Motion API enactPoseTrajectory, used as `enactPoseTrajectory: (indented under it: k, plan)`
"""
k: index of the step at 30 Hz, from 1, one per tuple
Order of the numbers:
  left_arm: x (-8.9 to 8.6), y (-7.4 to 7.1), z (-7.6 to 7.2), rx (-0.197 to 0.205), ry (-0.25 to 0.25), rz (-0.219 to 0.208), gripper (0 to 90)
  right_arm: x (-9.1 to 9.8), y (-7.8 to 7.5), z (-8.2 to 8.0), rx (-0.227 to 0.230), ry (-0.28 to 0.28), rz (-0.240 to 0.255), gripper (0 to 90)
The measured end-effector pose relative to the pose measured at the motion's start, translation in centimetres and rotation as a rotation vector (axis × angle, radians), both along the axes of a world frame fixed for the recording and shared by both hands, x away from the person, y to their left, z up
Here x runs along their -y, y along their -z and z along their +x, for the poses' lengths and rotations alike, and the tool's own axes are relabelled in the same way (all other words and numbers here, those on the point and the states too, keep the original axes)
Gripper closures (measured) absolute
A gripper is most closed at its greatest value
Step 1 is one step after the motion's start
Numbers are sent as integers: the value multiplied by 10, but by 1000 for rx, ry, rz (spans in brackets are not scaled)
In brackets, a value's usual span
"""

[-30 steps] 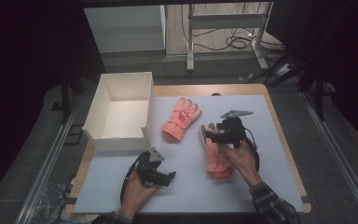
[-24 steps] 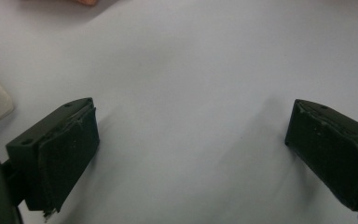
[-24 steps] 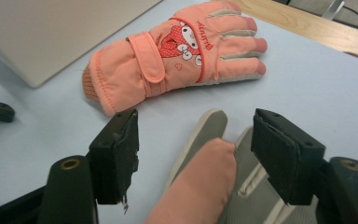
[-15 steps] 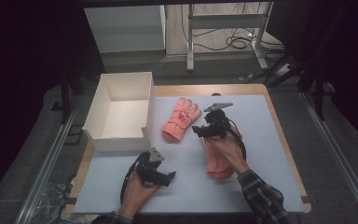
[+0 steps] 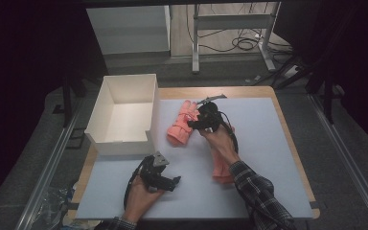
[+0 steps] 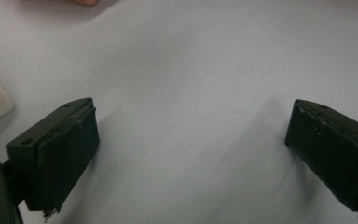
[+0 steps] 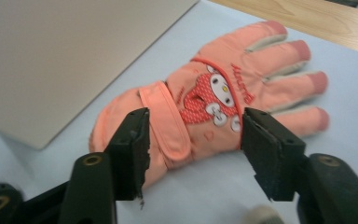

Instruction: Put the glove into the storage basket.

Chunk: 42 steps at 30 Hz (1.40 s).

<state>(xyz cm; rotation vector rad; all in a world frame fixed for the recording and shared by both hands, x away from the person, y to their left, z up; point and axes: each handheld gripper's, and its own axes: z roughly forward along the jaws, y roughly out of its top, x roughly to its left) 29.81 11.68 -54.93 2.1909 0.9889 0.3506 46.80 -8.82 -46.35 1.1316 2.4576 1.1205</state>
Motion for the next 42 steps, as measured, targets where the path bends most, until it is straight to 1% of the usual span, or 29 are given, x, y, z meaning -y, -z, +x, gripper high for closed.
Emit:
enactPoseTrajectory:
  k: [1, 2, 4, 7, 10, 12, 15, 18, 20, 21, 23, 24, 25, 29, 32, 33, 36, 39, 41, 42]
  plan:
    - [0, 0, 0, 0, 0, 0, 26, 0, 0, 0, 0, 0, 0, 455]
    - [0, 0, 0, 0, 0, 0, 26, -4, 0, 3, 0, 2, -6, 491]
    - [0, 0, 0, 0, -1, -2, 26, -9, 1, 6, 3, 3, -11, 504]
    - [0, 0, 0, 0, -2, -2, 26, -16, 4, 14, 6, 9, -29, 508]
    - [0, 0, 0, 0, 0, 0, 26, -21, 8, 22, -3, 25, -50, 509]
    - [0, 0, 0, 0, -2, -2, 26, -25, 12, 27, 0, 37, -70, 509]
    - [0, 0, 0, 0, -1, -2, 26, -29, 17, 34, -12, 50, -78, 503]
    - [0, 0, 0, -1, -2, -3, 26, -34, 25, 40, -19, 58, -101, 483]
    - [0, 0, 0, 0, -1, -2, 26, -36, 28, 41, -15, 61, -113, 487]
    - [0, 0, 0, -1, -2, -2, 26, -37, 29, 42, -25, 67, -113, 490]
    - [0, 0, 0, 0, -1, -1, 26, -39, 32, 43, -34, 67, -133, 518]
    - [0, 0, 0, 0, -1, -2, 26, -41, 34, 43, -33, 64, -160, 548]
    - [0, 0, 0, 0, -1, -1, 26, -42, 35, 43, -29, 64, -174, 571]
    - [0, 0, 0, 0, -1, -2, 26, -45, 39, 42, -26, 66, -184, 695]
    - [0, 0, 0, 0, -1, -1, 26, -46, 39, 40, -7, 57, -200, 815]
    - [0, 0, 0, 0, -1, -1, 26, -46, 38, 39, -2, 58, -208, 831]
    - [0, 0, 0, 0, -1, -1, 26, -46, 36, 37, 10, 54, -212, 858]
    - [0, 0, 0, 0, -2, -2, 26, -44, 34, 36, 16, 51, -204, 864]
    - [0, 0, 0, 0, -2, -2, 26, -42, 31, 35, 13, 48, -193, 866]
    - [0, 0, 0, 0, -2, -2, 26, -40, 29, 35, 8, 46, -180, 866]
